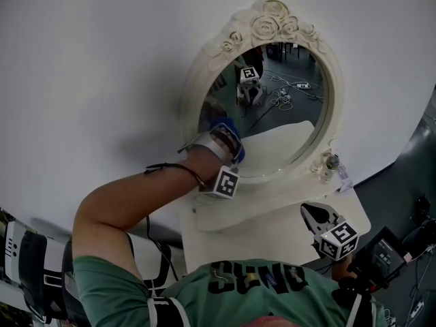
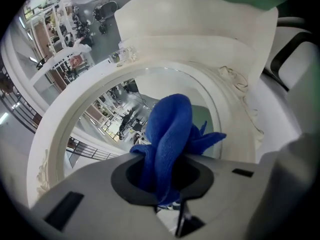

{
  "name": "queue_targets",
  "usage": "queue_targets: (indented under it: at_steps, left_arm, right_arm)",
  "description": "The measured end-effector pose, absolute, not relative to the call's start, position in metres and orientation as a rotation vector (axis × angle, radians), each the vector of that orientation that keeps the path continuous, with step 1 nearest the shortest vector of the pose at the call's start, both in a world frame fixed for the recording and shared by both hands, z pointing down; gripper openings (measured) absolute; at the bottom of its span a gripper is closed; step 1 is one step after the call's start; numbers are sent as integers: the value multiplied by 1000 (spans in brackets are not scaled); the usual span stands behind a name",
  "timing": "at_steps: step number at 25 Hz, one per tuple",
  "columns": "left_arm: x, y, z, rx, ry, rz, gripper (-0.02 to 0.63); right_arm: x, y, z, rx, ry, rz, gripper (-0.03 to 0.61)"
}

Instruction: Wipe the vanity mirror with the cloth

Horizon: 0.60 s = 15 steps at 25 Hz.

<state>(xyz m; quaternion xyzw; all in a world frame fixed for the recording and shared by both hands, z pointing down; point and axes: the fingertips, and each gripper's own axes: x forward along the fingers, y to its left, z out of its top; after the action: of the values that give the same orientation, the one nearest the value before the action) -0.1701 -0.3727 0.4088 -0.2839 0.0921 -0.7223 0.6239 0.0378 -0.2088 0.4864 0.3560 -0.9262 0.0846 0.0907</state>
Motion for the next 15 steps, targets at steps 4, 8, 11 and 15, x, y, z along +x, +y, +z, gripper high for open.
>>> queue_targets:
  at_steps: [4,8,11,15]
  left_arm:
    - [-125,-392,413,-665,203,-1594,81]
    - [-63,-413,414,-668,175,-1528,81]
    - [-17,-432,417,-660,157,-1496,81]
    - [51,-456,419,-665,165,-1419,81]
  right_arm:
    - [50,-209,487,1107,-2745,261,8]
    - [84,-204,500,1189,-2707,298,8]
    - [110,-202,507,1248,-2680,328,8]
    - [147,-197,515,1341,-2636,366,8]
